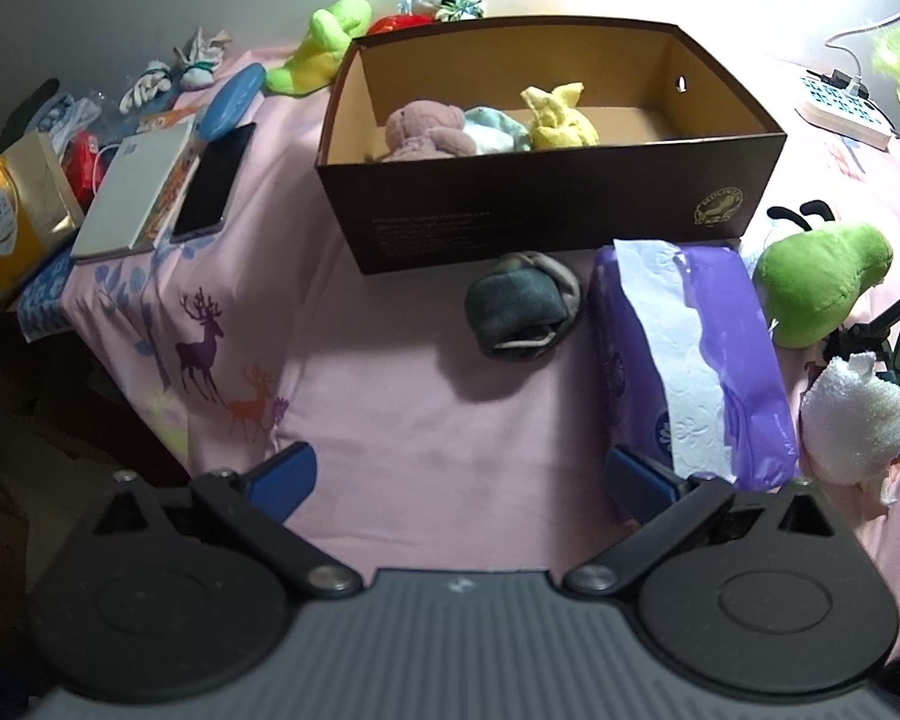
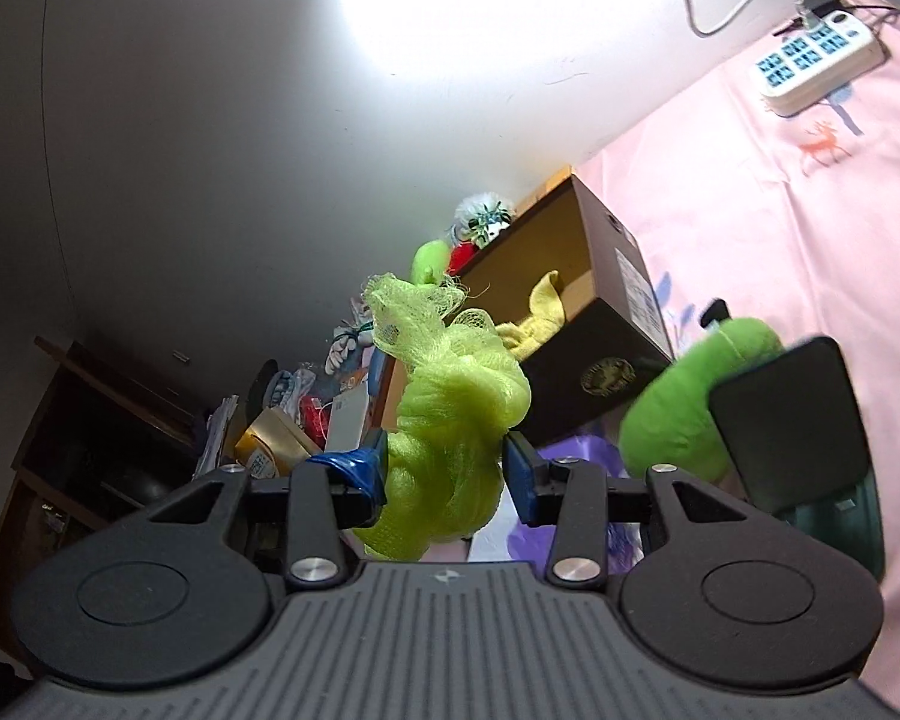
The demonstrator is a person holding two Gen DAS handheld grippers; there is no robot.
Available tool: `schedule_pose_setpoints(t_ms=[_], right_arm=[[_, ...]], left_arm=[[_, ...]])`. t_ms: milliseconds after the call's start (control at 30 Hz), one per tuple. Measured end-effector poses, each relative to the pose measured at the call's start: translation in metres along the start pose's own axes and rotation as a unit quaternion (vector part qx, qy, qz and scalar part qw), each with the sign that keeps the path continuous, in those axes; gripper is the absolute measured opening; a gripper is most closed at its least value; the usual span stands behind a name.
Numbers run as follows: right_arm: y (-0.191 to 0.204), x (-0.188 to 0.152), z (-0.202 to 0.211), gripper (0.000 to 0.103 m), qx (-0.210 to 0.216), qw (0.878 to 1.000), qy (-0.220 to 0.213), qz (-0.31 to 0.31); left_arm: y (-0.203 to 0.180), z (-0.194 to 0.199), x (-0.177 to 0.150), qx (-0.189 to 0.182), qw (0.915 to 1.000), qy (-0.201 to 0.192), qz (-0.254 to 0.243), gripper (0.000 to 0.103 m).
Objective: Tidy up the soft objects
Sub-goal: 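Carry the mesh sponge into the cardboard box and open the right tool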
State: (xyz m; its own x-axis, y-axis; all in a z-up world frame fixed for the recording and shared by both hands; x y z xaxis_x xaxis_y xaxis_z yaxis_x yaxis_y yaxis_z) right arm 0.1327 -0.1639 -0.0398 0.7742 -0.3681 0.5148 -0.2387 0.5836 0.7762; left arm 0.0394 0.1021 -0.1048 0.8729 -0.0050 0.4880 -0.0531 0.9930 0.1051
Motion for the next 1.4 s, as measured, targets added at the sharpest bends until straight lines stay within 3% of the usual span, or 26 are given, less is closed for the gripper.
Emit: schedule_pose_setpoints(t_ms=[167,367,533,700,833,933,1067,1133,1267,1400], right_arm=[[0.018,0.032,-0.062,0.025,-0.031,0.998,0.018,0.051],[0.005,0.057,-0.151,0.025,-0.113,0.988,0.056,0.084],[-0.024,0.055,-0.211,0.025,-0.209,0.963,0.111,0.13],[-0.047,0.052,-0.246,0.025,-0.269,0.937,0.158,0.156],[-0.057,0.055,-0.263,0.028,-0.309,0.92,0.165,0.174],[-0.06,0.064,-0.266,0.028,-0.322,0.92,0.14,0.176],[-0.057,0.075,-0.264,0.028,-0.297,0.938,0.101,0.148],[-0.055,0.074,-0.261,0.028,-0.289,0.939,0.106,0.151],[-0.052,0.067,-0.266,0.028,-0.278,0.931,0.144,0.187],[-0.049,0.069,-0.261,0.028,-0.268,0.938,0.136,0.173]], left_arm=[[0.009,-0.012,-0.004,-0.039,0.9992,-0.001,0.01,0.103],[0.011,-0.023,-0.014,-0.073,0.9973,0.002,0.006,0.103],[0.017,-0.025,-0.018,-0.085,0.9963,-0.006,0.004,0.103],[0.027,-0.029,-0.021,-0.088,0.996,-0.009,0.011,0.103],[0.029,-0.034,-0.023,-0.098,0.9951,-0.003,0.011,0.103],[0.024,-0.039,-0.025,-0.103,0.9946,0.005,0.0,0.103],[0.014,-0.042,-0.029,-0.113,0.9934,0.013,-0.017,0.103],[0.009,-0.043,-0.03,-0.118,0.9927,0.015,-0.023,0.103],[-0.001,-0.044,-0.034,-0.129,0.9908,0.023,-0.032,0.103],[-0.009,-0.04,-0.036,-0.127,0.9908,0.023,-0.041,0.103]])
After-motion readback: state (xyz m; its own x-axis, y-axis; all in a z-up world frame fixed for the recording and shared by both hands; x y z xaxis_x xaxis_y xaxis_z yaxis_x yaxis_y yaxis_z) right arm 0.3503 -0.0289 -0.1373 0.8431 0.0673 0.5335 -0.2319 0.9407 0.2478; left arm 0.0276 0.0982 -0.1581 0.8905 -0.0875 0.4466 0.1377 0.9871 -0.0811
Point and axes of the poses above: each gripper's, at about its wrist camera, not at the fingertips, and z roughly against the way its jaws point, y to its left, x to its top, the point moved 8 cm from there along -z, roughly the way its jaws point, and after that the axes turned 1 degree about -y, right-handed, at the moved point
